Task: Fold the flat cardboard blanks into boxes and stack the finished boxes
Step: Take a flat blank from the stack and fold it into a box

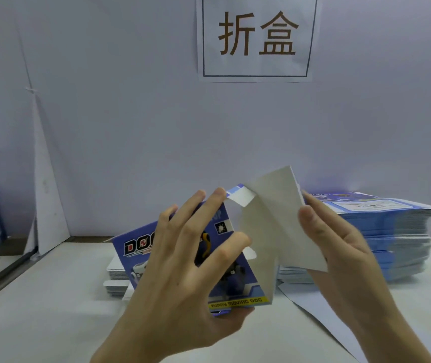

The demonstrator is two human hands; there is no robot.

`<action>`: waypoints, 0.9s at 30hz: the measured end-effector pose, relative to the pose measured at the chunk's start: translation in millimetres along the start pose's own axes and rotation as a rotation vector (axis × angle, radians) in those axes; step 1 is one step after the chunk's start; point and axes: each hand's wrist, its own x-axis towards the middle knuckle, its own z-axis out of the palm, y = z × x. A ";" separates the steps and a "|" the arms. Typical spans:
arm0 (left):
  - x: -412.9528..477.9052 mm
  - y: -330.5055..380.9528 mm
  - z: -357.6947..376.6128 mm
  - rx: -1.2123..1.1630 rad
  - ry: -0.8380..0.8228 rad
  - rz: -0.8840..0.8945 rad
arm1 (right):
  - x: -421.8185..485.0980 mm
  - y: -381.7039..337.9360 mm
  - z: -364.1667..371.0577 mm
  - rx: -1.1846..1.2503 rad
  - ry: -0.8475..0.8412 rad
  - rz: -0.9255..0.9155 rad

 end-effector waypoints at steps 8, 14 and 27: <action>-0.2 -2.9 0.8 -0.004 -0.011 -0.001 | 2.1 6.3 -1.3 -0.088 0.016 -0.004; -1.6 -9.2 -4.1 0.009 -0.013 0.007 | 3.8 14.4 1.6 -0.158 0.129 -0.033; 0.3 -7.8 -1.4 0.052 0.073 -0.098 | -11.9 28.4 34.6 -0.332 -0.168 -0.138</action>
